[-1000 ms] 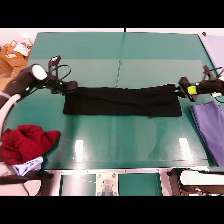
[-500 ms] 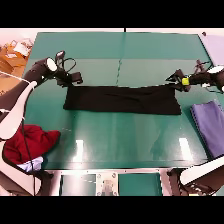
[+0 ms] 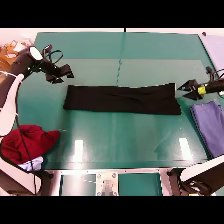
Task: Fold the shirts.
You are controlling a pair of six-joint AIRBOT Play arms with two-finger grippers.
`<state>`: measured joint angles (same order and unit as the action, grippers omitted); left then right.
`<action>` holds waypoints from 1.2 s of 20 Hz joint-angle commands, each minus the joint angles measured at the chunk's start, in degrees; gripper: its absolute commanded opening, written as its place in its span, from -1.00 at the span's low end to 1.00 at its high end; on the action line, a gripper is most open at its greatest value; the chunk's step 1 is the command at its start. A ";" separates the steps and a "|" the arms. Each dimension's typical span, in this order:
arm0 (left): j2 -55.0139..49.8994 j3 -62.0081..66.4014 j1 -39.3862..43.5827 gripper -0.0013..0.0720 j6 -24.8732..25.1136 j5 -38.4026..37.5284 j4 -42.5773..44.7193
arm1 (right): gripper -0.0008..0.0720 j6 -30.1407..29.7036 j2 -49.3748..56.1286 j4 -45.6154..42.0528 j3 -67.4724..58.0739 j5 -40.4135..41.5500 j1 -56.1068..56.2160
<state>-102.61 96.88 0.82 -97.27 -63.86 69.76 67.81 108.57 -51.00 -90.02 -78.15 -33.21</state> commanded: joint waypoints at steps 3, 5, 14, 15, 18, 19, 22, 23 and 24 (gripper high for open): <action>0.04 0.48 -0.57 0.98 -0.17 -2.84 -1.20 | 0.93 -12.48 6.64 9.18 2.67 -7.89 -0.63; 0.04 0.48 -0.57 0.98 -0.15 -2.97 -1.20 | 0.93 -14.34 7.21 13.07 2.67 -9.64 -0.63; 0.04 0.46 -0.57 0.98 0.31 -3.26 -1.22 | 0.93 -14.75 7.21 13.51 1.29 -10.62 -1.73; 0.04 0.46 -0.57 0.98 0.31 -3.28 -1.22 | 0.93 -14.75 7.21 13.49 0.55 -11.67 -2.54; 0.04 0.46 -0.57 0.98 0.31 -3.26 -1.22 | 0.93 -14.78 7.21 13.49 -0.96 -12.46 -4.59; 0.04 0.46 -0.57 0.98 0.28 -3.21 -1.20 | 0.93 -14.80 7.21 13.35 -0.94 -12.41 -4.79; 0.04 0.46 -0.57 0.98 0.26 -3.26 -1.22 | 0.93 -17.11 7.21 12.81 -0.96 -12.74 -4.15; 0.04 0.46 -0.57 0.98 0.26 -3.26 -1.22 | 0.93 -18.01 7.21 11.67 -0.96 -12.81 -4.07; 0.04 0.46 -0.57 0.98 0.26 -3.26 -1.22 | 0.93 -17.97 7.21 10.40 -0.96 -12.87 -4.11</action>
<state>-102.61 97.27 0.30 -96.99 -67.11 68.53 51.37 115.83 -38.92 -90.80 -90.26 -37.34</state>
